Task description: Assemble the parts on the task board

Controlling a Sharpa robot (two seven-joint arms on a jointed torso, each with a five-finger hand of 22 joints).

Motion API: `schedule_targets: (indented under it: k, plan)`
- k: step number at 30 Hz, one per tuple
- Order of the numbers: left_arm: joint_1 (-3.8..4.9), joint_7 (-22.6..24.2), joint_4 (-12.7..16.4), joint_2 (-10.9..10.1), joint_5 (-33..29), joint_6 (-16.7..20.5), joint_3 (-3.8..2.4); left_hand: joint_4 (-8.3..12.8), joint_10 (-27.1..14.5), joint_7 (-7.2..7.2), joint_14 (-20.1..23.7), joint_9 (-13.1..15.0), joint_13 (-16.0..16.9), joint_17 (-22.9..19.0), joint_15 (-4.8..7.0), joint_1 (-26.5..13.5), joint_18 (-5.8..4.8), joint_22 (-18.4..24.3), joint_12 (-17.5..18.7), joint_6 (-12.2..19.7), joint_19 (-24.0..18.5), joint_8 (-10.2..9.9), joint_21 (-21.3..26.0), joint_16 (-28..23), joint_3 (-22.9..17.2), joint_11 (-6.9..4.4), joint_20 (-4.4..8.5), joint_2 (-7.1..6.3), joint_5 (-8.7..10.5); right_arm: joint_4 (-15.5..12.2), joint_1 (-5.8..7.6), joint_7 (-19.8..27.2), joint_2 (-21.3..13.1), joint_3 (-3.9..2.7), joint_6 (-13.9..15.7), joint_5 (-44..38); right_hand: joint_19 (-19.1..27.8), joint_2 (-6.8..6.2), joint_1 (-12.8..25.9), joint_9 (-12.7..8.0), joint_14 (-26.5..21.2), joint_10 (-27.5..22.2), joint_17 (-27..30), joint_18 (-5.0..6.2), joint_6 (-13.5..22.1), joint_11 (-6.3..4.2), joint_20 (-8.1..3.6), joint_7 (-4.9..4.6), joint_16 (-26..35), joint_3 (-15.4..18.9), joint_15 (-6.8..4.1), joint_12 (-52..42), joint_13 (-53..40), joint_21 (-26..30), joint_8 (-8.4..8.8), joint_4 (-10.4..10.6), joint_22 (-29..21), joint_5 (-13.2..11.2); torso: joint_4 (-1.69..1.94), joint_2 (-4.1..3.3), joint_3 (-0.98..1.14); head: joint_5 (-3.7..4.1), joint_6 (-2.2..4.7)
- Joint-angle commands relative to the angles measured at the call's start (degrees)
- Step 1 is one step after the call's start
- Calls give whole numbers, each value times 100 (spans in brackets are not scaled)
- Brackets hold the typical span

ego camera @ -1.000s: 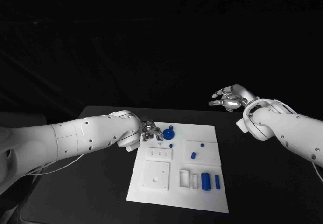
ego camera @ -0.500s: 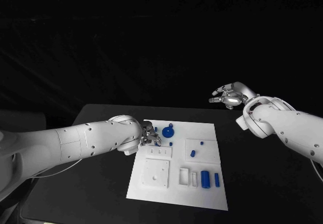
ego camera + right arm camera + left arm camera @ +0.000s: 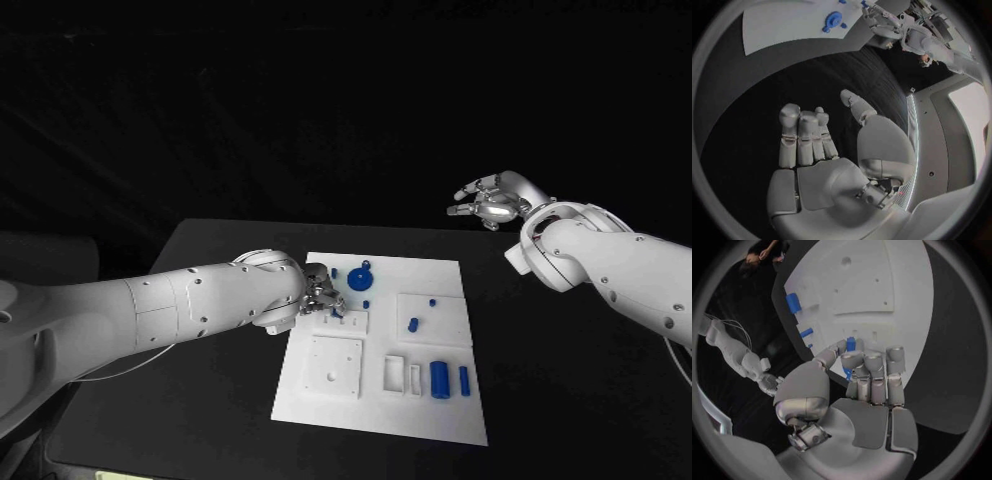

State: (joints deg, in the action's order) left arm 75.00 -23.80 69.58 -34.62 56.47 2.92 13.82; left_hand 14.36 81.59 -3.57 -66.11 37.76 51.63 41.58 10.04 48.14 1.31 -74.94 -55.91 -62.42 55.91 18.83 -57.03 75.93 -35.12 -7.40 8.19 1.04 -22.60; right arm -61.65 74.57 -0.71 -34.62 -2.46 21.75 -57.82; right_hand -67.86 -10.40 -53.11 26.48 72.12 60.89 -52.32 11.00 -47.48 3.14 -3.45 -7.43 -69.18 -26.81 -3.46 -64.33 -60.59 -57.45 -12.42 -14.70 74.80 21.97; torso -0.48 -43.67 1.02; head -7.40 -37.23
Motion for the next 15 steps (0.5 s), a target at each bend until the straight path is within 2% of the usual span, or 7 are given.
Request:
schedule_targets:
  k: [1, 5, 11, 15]
  plan:
    - [0, 88, -8, 9, 86, -61, -6, -33, -45, 560, -144, 2565, 3, 4, 164, -55, 83, -108, -37, -1146, 18, 54, -31, 40, -26, -58, 744, 59, -70, -9, 2, 54, -2, -3, -81, 9, -12, 61, -7, 4, 14, -26, -6, 399, 200, -13, -28, -219, -12, 21, 7, -20, 6, 30, -33, -15, 7, 20, -4, 5, 1, 7, -19]
    - [-15, 110, -20, 16, 87, -47, -6, -31, -52, 561, -143, 2533, -1, 3, 158, -110, 84, -107, -61, -1155, 11, 62, -46, 54, -28, -58, 746, 97, -104, -14, 2, 53, 0, -3, -85, 9, -11, 63, -6, 4, 14, -27, -6, 399, 200, -13, -28, -219, -11, 22, 7, -21, 8, 31, -33, -16, 7, 22, 9, 1, -1, 27, -15]
    - [-33, 129, -23, 23, 87, -61, -6, -27, -58, 561, -139, 2514, -5, 1, 154, -143, 85, -106, -71, -1155, 5, 65, -55, 59, -30, -57, 747, 114, -118, -10, 2, 50, 10, -3, -100, 9, -12, 72, -31, 4, 17, -29, -8, 400, 198, -14, -31, -218, -12, 21, 6, -28, 16, 33, -36, -43, 11, 25, -6, 4, -5, 46, -23]
    - [-65, 126, -38, 49, 87, -69, -6, -22, -60, 560, -137, 2508, -7, 0, 153, -150, 86, -106, -73, -1153, 2, 65, -57, 59, -32, -56, 747, 116, -119, -12, 2, 46, 10, -3, -104, 9, -13, 75, -41, 4, 18, -30, -9, 400, 198, -14, -32, -218, -12, 21, 6, -31, 20, 34, -36, -55, 13, 23, 0, 3, -3, 41, -33]
